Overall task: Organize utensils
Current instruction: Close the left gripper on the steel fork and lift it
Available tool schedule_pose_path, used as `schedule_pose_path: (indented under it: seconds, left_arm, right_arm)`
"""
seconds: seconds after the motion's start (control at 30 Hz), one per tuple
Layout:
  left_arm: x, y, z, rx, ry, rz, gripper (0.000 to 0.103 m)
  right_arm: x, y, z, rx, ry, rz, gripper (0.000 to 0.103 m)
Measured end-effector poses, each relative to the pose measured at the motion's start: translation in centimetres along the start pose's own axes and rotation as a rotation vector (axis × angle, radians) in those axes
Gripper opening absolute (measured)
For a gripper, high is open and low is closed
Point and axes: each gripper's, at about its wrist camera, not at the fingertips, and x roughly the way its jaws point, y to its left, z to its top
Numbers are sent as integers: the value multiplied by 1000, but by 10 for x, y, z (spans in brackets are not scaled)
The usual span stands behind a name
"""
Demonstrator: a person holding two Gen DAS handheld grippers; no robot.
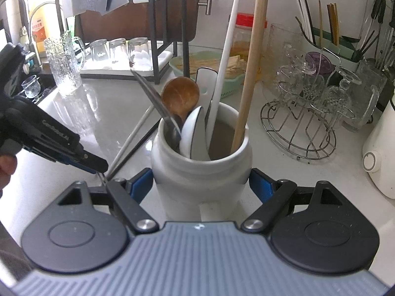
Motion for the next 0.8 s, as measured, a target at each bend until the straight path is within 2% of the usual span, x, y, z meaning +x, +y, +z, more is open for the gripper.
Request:
schedule_pose_path:
  seconds: [0.07, 0.27, 0.6, 0.8]
  left_arm:
    - [3, -5, 1, 15, 1, 22, 9]
    - [-1, -22, 3, 84, -10, 97, 7]
    - [-46, -68, 8, 249, -108, 169, 1]
    - [-65, -90, 6, 312, -127, 193, 1]
  right_arm:
    - [0, 0, 0, -3, 2, -3, 87]
    - [-1, 2, 0, -3, 8, -12, 86]
    - [-2, 3, -1, 6, 5, -20, 86]
    - [-3, 3, -2, 11, 3, -24, 86]
